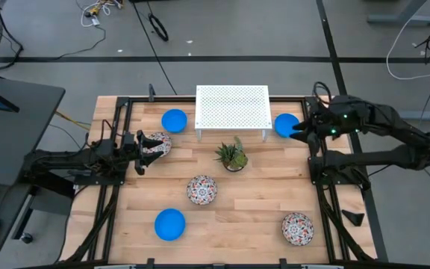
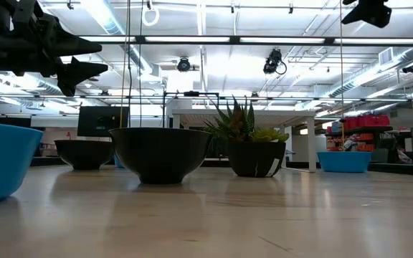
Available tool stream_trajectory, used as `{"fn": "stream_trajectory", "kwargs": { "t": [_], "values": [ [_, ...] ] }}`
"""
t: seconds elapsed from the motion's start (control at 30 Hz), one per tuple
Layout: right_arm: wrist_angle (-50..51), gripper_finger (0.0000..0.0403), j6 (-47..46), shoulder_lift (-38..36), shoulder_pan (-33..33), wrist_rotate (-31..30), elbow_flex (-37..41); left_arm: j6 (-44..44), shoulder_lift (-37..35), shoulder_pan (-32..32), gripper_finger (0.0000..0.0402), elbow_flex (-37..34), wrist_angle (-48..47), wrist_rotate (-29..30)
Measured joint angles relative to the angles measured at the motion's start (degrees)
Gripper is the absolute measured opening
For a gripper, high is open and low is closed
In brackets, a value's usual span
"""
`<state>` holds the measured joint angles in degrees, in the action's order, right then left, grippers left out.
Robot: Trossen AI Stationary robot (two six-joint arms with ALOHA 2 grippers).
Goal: Pick & Place Mini bowls
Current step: Put the top right blue bowl on the shelf
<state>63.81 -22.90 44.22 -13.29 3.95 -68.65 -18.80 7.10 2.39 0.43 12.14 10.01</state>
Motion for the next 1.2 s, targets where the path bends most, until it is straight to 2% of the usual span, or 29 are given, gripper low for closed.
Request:
{"fn": "stream_trajectory", "kwargs": {
  "t": [0.27,0.4,0.7,0.97,1.2],
  "values": [
    [11.54,0.0206,1.35,8.52,0.02,0.24,-7.58,0.02,0.01,-0.01,0.0245,0.01,0.00,0.01],
    [14.92,0.0206,-1.13,13.03,0.01,1.50,-9.56,0.02,-0.01,-0.01,0.0245,0.00,0.00,0.01],
    [20.64,0.0206,-12.75,20.23,0.01,1.66,-10.31,0.00,0.01,0.00,0.0245,0.01,0.00,0.01],
    [21.55,0.0206,-28.15,23.54,0.01,1.62,-10.31,0.02,0.01,-0.01,0.0245,0.00,0.00,0.01],
    [21.46,0.0206,-32.49,24.11,0.00,1.59,-10.31,0.02,0.00,-0.02,0.0245,0.00,0.00,0.01]
  ]
}}
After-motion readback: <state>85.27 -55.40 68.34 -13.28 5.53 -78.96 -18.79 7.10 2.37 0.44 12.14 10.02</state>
